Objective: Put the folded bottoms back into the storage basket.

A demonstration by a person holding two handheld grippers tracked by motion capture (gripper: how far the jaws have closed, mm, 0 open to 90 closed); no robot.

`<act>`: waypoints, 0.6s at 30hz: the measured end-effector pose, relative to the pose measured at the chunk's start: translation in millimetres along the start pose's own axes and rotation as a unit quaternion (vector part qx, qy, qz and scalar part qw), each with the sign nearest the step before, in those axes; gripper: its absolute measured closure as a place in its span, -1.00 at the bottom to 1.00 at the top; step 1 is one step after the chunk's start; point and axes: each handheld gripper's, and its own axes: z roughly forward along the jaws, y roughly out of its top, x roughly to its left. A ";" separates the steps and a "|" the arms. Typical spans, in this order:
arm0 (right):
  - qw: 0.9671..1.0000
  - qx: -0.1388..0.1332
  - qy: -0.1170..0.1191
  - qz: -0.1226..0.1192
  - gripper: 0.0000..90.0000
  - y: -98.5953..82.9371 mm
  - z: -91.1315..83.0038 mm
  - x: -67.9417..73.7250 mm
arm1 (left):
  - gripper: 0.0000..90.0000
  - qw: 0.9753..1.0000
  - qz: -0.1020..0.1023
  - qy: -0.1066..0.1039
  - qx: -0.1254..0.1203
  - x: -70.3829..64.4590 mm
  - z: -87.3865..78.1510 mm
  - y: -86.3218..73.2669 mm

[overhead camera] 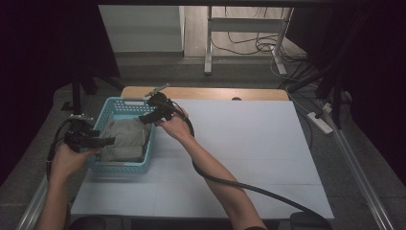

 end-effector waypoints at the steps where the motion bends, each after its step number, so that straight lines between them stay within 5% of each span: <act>1: 1.000 0.003 0.002 0.001 -0.72 -1.1 -2.0 -0.9 | -0.71 1.000 -0.001 -0.002 -0.001 -1.9 0.8 1.6; 3: 1.000 0.004 0.002 -0.004 -0.76 -3.7 -5.7 -2.6 | -0.86 1.000 0.006 -0.005 -0.002 -8.7 3.5 5.8; 8: 1.000 0.004 0.011 -0.005 -0.80 -11.0 -15.8 -9.0 | -0.88 1.000 0.017 -0.001 -0.007 -23.9 11.1 15.3; 18: 1.000 0.006 0.017 -0.016 -0.85 -31.3 -42.3 -17.1 | -0.53 1.000 0.028 -0.002 -0.004 -46.0 29.6 38.0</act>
